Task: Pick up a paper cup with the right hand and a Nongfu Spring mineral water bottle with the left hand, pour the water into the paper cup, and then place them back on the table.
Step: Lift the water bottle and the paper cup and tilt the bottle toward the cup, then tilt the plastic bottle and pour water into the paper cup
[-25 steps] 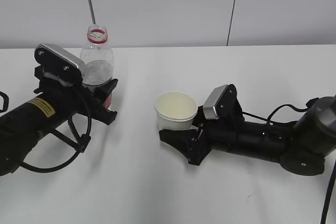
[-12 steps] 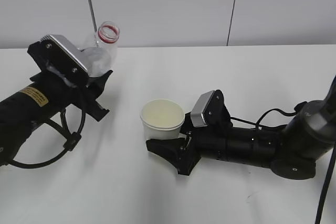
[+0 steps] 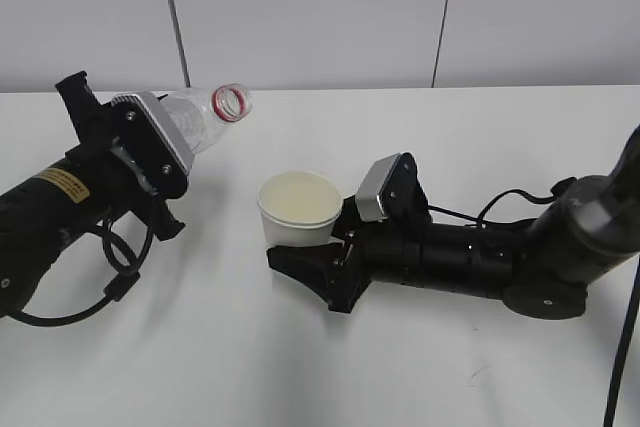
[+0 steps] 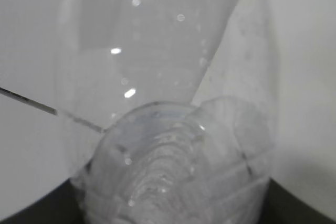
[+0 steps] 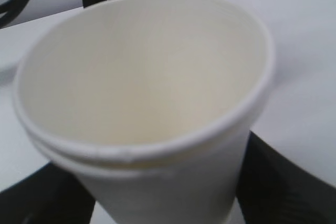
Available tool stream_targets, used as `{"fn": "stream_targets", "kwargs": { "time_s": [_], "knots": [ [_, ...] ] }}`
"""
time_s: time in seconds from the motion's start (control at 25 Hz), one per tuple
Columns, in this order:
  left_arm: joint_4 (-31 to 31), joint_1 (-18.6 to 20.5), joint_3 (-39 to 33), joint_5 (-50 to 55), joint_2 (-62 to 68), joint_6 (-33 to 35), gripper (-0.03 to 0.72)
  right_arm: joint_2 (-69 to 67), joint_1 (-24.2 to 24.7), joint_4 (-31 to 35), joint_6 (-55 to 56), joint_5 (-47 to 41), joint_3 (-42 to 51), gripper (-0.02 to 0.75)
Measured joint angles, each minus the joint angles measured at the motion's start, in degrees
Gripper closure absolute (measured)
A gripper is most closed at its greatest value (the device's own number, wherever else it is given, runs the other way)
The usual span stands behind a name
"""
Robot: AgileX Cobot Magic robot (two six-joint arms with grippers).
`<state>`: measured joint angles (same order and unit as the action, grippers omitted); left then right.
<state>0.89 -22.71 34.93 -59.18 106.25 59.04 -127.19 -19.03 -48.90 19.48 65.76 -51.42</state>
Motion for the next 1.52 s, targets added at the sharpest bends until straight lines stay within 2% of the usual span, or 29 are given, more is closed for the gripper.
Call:
{"fn": "stream_targets", "kwargs": {
  "time_s": [1.08, 1.52],
  "knots": [
    [0.3, 0.0, -0.1, -3.0, 0.0, 16.0, 0.302, 0.0, -2.6, -1.1, 1.2, -0.1, -3.2, 0.200],
    [0.3, 0.0, -0.1, -3.0, 0.0, 18.7, 0.302, 0.0, -2.6, 0.6, 1.3, -1.2, -3.2, 0.200]
  ]
}}
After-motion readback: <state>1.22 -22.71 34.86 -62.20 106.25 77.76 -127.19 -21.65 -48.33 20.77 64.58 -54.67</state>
